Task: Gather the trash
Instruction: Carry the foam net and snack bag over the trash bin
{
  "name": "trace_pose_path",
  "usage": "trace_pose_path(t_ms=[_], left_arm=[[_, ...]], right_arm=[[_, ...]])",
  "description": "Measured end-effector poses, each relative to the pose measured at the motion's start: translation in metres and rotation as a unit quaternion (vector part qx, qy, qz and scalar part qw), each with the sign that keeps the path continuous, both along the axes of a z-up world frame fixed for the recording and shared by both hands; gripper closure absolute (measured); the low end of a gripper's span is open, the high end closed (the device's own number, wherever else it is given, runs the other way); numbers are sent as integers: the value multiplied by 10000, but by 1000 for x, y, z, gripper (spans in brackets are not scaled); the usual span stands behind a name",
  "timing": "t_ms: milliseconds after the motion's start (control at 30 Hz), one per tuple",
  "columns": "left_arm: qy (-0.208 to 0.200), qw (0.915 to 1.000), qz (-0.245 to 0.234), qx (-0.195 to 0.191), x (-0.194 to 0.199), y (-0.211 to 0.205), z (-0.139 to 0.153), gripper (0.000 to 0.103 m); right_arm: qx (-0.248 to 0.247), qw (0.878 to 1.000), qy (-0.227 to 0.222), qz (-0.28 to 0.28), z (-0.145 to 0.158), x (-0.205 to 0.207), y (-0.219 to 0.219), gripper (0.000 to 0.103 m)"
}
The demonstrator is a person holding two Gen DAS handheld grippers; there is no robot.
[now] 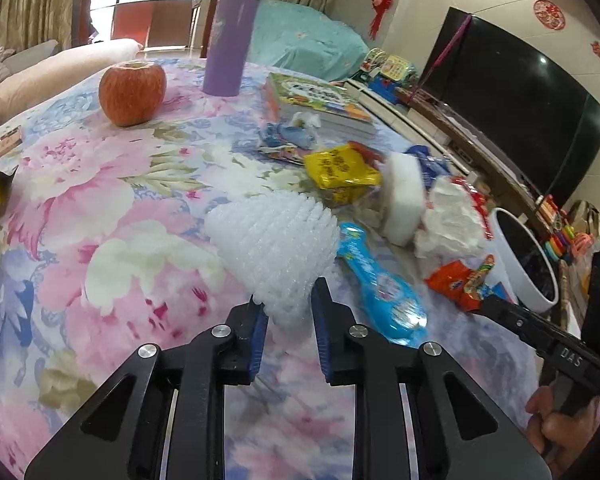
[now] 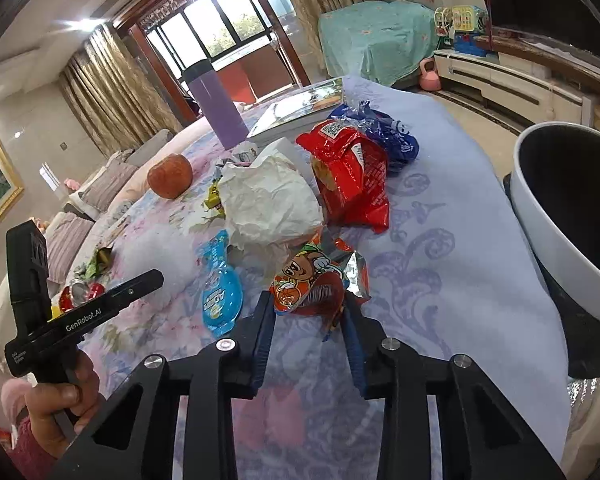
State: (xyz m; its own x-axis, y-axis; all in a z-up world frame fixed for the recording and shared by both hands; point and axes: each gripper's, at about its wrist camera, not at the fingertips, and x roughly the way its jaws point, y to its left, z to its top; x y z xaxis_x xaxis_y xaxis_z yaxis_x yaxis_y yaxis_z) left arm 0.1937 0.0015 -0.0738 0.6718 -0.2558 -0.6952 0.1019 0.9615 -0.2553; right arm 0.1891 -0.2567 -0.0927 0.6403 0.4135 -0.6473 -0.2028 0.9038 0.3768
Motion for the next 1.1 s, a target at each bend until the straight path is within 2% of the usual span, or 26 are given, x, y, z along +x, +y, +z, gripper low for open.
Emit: trace_pose_path(t_ms=[433, 800, 1100], left_arm=[[-195, 9955, -924, -66, -37, -61, 25, 83], [-192, 9854, -1691, -27, -44, -124, 33, 83], [-177, 9766, -2140, 64, -42, -171, 37, 83]], right_arm=[[263, 9989, -193, -338, 17, -39, -39, 72], [344, 9958, -359, -768, 28, -53, -77, 72], [420, 9907, -491, -1193, 34, -58, -116, 72]])
